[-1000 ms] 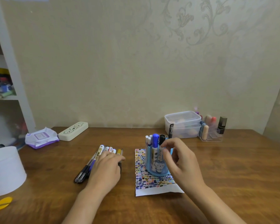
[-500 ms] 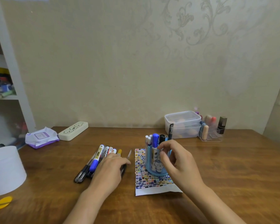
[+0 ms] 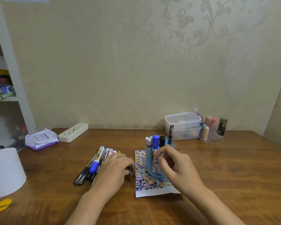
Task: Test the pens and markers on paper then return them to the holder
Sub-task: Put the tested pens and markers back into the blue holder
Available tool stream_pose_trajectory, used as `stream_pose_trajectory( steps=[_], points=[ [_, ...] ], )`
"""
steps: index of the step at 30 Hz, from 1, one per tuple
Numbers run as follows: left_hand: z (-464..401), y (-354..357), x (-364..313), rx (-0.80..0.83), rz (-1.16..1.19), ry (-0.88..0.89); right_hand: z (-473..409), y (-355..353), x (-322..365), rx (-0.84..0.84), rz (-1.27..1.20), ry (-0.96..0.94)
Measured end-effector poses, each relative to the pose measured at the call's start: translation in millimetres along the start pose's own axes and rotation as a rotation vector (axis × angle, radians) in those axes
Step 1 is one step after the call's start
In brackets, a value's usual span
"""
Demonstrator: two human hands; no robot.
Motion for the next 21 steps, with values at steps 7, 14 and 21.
stream_pose_trajectory(
  steps=[7,14,21],
  points=[
    [3.8,-9.1,-22.9,-0.144,0.229,0.185,0.0,12.6,6.5,0.114,0.01,-0.074],
    [8.5,-9.5,-37.1,-0.167,0.29,0.214,-3.5,12.9,-1.1,0.073,0.02,-0.064],
    [8.7,-12.5,-35.8,-0.137,0.32,0.135,-9.2,-11.0,2.9,-0.076,-0.107,-0.048]
  ],
)
Point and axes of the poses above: each hand's wrist, its own z-axis away from the middle knuckle, its own y-axis out of the palm, x = y × z, the point moved 5 cm from there along -z, towards the middle knuckle, and after that the axes turned 9 degrees about -y, right-handed, at the moved point
